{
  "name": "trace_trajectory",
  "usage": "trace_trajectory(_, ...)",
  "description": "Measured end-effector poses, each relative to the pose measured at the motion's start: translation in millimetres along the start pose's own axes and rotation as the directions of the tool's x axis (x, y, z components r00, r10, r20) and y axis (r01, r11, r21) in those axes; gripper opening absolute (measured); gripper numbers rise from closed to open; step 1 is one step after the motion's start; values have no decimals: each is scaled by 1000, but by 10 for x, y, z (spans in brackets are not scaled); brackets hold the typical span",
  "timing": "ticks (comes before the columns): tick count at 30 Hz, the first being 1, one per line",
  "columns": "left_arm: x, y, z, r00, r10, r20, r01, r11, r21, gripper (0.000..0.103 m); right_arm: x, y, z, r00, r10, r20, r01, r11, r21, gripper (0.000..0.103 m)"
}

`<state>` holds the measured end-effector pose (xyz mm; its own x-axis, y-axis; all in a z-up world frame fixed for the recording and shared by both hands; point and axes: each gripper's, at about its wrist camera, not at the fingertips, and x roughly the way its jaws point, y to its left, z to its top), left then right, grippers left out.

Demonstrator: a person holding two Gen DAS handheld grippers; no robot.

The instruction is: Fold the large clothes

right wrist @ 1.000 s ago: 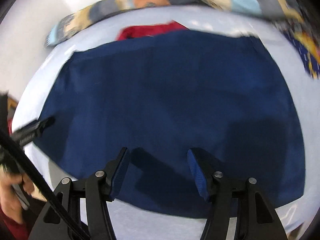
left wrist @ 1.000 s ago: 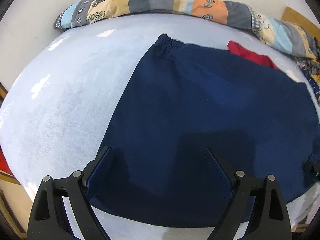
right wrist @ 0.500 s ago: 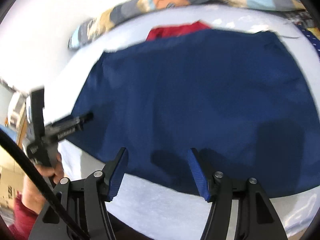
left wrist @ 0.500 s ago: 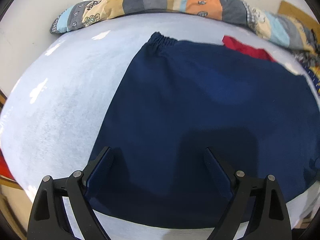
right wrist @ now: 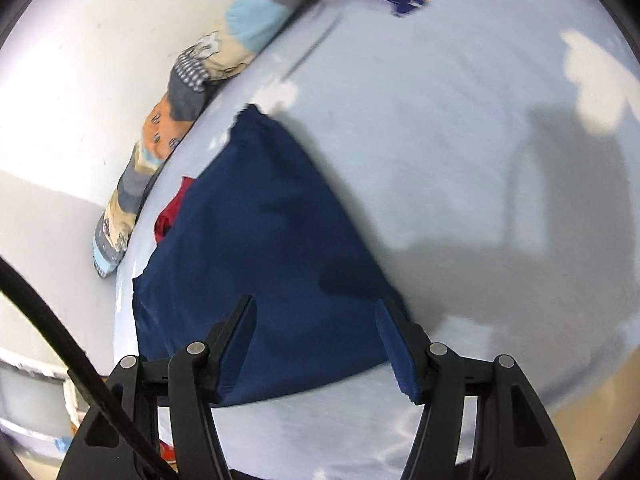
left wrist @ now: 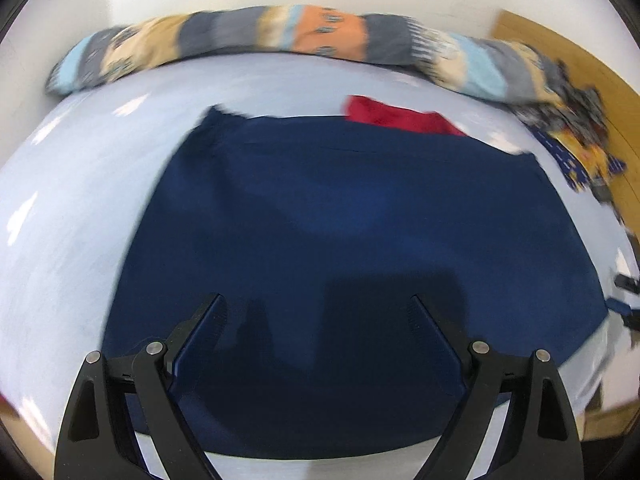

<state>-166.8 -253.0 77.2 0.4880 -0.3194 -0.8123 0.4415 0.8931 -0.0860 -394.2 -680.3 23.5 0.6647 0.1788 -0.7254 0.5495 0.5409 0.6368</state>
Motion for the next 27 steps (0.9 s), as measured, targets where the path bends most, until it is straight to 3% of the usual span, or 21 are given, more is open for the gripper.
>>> trace_trajectory(2,122,-173,-27,999,2,-48,1,998,55,91,59,-15,-71,1000,22,-1,-22,999,24,66)
trace_trajectory(4,352,-306,-115,990,61,-129,-46,992,114,91,0,-76,-90,1000,24,10,-25,999,43,66)
trace_trajectory(7,368,-367,-137,991,84,-106,-70,989,132,91,-15,-61,-160,999,7,36,-10,997,73,66)
trace_trajectory(11,270,-329,-99,996,30,-85,-21,994,103,91,-198,-152,-255,996,-14,91,4,994,110,66)
trace_trajectory(17,219,-377,-31,998,13,-65,-7,996,87,91,-44,-275,-422,997,59,56,-68,979,191,67)
trace_trajectory(27,210,-360,-43,998,25,-60,-19,995,97,91,300,-172,-405,992,115,56,-123,977,175,69)
